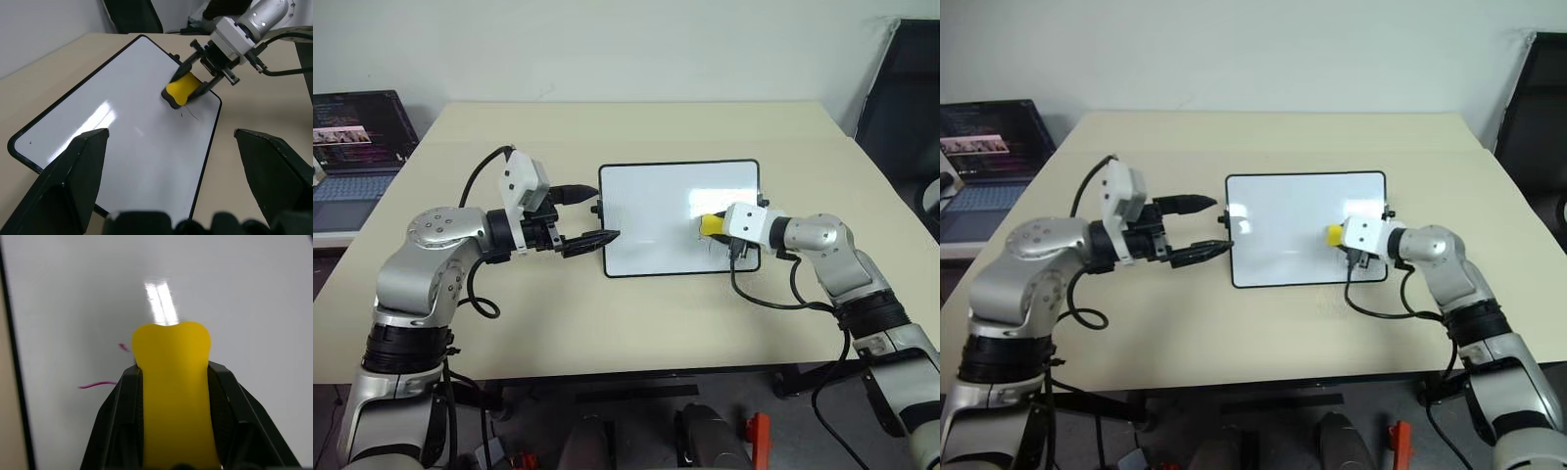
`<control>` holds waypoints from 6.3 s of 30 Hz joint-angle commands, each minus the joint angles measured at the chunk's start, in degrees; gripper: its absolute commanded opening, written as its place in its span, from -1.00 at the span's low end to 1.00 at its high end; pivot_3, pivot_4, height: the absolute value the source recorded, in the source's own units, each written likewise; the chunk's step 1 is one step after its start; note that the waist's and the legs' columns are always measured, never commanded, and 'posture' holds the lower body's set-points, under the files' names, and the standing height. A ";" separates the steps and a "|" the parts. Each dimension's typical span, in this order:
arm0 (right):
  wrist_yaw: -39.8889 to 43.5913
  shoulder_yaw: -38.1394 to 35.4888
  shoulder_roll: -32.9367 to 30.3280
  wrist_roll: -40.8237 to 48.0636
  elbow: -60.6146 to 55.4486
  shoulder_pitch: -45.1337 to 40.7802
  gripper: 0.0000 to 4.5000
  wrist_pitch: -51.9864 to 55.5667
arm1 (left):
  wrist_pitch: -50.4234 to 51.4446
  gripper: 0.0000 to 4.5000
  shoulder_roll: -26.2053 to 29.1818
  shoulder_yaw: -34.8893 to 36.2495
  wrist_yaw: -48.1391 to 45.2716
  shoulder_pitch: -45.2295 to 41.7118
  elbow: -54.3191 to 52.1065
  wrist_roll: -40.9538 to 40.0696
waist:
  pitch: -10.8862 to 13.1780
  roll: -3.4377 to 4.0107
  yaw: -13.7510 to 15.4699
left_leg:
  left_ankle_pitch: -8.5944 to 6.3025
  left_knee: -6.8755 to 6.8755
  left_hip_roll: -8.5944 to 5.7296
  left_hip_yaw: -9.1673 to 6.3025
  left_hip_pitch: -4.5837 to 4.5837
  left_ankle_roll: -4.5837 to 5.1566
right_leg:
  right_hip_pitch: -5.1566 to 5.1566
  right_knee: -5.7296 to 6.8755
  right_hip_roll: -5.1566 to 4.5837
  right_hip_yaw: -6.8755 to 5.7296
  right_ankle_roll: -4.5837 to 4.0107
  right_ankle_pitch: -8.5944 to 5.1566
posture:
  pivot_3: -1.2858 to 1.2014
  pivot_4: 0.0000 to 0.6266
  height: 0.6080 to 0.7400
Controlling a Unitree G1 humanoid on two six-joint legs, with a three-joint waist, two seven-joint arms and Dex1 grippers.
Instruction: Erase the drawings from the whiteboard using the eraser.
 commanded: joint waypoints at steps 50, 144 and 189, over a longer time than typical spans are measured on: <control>14.52 -23.35 -21.69 25.10 -22.00 12.94 -0.40 23.01 | -1.81 1.00 6.49 4.02 -3.72 1.72 0.89 -0.22 | 0.20 0.21 0.77 | -0.40 -0.15 0.02 -0.06 -0.42 0.12 | -0.34 -0.10 -0.03 -0.16 -0.33 -0.30 | 0.03 -0.52 1.00; -5.86 -35.30 -17.88 23.20 -14.66 12.50 -0.41 39.89 | -1.28 1.00 -11.12 -8.72 -2.89 -4.22 -2.12 -1.01 | 0.03 -0.10 2.56 | -0.58 -0.32 0.04 -0.18 -0.63 0.13 | -0.20 -0.89 -0.07 -0.34 -0.31 -0.28 | 0.03 -0.52 1.00; -16.40 -35.09 -4.51 24.80 3.45 13.16 0.99 21.06 | -20.92 1.00 -20.18 10.60 38.94 -6.09 18.72 15.63 | 0.10 0.49 1.43 | -0.58 -0.12 -0.06 -0.01 -0.48 0.18 | -0.01 -0.91 -0.09 -0.05 0.04 -0.06 | 0.03 -0.52 1.00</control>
